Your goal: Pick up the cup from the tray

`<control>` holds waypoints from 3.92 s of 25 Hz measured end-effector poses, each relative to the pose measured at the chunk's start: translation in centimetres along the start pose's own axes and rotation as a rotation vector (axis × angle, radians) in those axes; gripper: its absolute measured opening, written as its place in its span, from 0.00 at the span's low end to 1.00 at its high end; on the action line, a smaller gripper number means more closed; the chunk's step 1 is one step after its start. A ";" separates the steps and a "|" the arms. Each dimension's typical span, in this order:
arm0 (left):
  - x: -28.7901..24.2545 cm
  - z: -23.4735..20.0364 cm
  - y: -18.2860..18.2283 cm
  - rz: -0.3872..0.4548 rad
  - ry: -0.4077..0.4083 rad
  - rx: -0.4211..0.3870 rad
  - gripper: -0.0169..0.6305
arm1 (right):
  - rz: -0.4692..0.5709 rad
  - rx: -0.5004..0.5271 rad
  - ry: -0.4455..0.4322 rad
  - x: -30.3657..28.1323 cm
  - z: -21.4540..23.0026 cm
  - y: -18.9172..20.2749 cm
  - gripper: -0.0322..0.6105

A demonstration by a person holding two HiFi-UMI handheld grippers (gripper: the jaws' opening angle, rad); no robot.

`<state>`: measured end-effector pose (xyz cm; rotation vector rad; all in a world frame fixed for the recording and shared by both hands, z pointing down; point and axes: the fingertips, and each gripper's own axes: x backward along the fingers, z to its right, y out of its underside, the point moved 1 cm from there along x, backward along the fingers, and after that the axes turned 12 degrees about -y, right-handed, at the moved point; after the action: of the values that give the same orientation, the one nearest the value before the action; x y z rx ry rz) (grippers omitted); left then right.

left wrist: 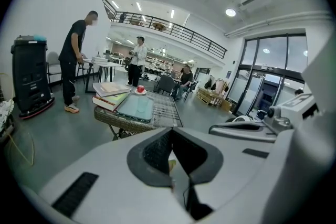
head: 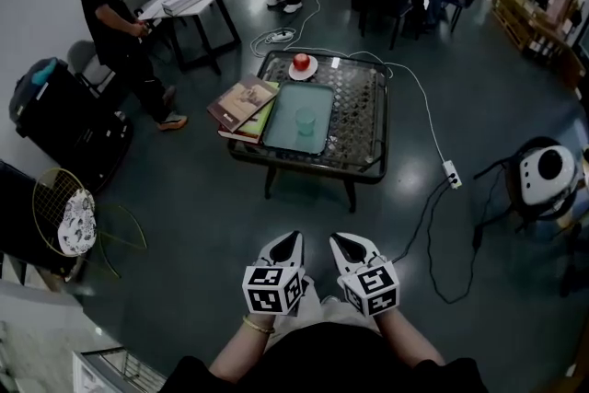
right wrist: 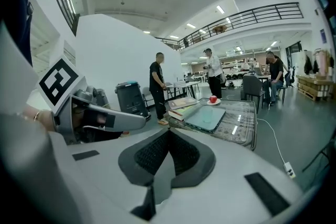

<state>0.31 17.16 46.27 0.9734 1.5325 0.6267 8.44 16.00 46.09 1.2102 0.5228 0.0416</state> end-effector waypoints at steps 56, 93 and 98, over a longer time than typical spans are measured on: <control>-30.8 -9.5 -8.7 -0.110 0.089 -0.218 0.33 | -0.064 -0.201 0.196 -17.1 15.8 -4.8 0.06; -49.7 -9.2 -5.9 -0.136 0.014 -0.348 0.61 | -0.173 -0.367 0.214 -17.9 21.3 0.8 0.06; -50.0 -9.1 -5.9 -0.131 0.001 -0.358 0.61 | -0.174 -0.376 0.215 -17.7 21.3 1.1 0.06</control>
<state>-10.02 -27.20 69.60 0.5968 1.4100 0.7746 1.77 -7.69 58.78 0.7935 0.7695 0.1175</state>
